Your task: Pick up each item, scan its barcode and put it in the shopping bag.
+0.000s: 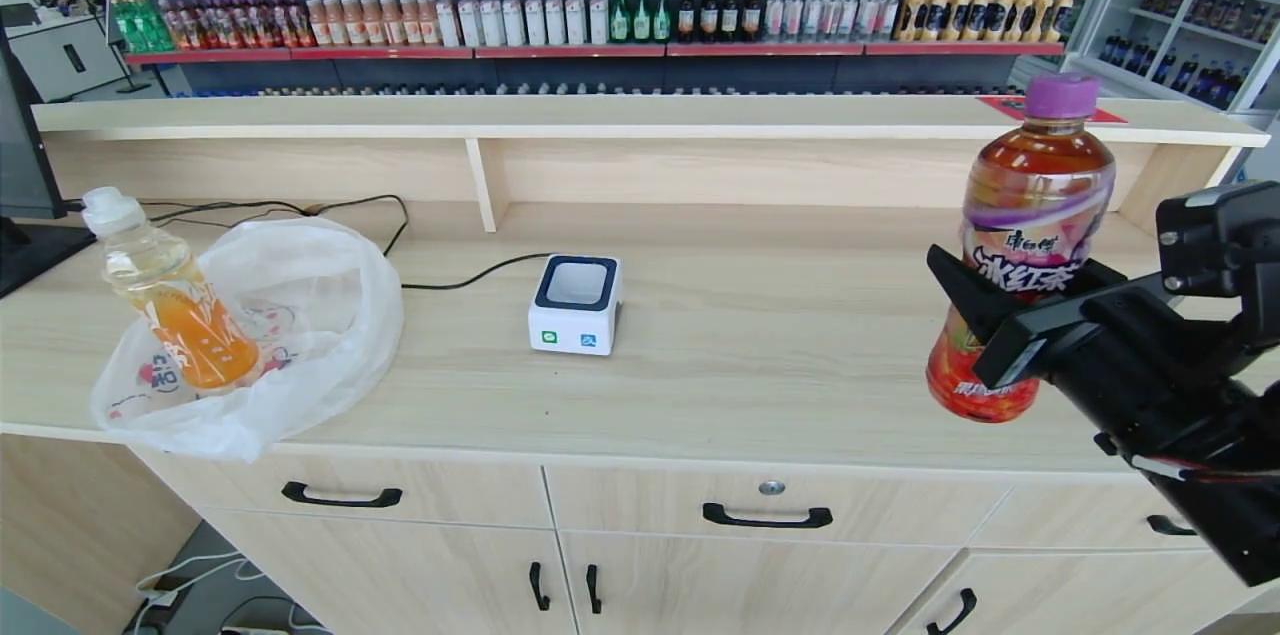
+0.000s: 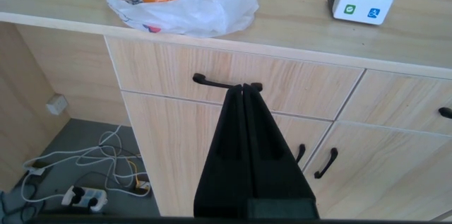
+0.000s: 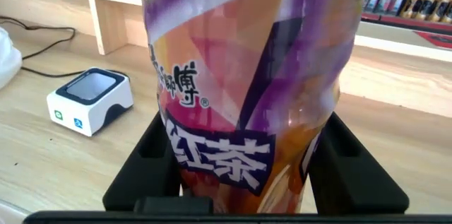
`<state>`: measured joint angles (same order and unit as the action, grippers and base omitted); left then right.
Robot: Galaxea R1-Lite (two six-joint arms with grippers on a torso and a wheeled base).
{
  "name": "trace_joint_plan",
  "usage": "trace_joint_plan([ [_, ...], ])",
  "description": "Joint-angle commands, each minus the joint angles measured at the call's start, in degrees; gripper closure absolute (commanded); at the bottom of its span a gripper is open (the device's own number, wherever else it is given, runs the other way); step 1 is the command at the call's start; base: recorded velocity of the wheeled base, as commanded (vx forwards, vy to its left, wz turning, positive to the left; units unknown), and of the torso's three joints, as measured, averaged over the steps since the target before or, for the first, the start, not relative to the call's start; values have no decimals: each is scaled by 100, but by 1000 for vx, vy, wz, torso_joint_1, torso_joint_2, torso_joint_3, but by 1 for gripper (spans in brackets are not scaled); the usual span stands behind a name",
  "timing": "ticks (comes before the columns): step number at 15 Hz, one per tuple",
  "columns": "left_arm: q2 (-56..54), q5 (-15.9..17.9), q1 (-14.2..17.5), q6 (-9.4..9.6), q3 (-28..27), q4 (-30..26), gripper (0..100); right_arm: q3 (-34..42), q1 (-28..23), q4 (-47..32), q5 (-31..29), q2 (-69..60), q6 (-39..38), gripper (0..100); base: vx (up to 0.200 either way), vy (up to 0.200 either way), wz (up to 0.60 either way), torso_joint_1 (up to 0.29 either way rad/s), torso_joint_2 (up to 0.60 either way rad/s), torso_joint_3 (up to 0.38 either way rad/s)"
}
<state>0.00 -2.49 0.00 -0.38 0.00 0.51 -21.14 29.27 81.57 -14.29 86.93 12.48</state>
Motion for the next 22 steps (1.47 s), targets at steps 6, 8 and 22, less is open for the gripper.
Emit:
trace_joint_plan([
  [6,0,3,0,-15,0,2,100,189,9,61,-39,-62,-35,100,-67,33,0,-1,0,3],
  [8,0,-6,0,-15,0,2,100,198,0,61,-39,-141,-35,100,0,200,0,-17,-12,5],
  [22,0,-6,0,-33,0,10,100,-224,26,8,-118,175,17,100,0,200,0,7,2,3],
])
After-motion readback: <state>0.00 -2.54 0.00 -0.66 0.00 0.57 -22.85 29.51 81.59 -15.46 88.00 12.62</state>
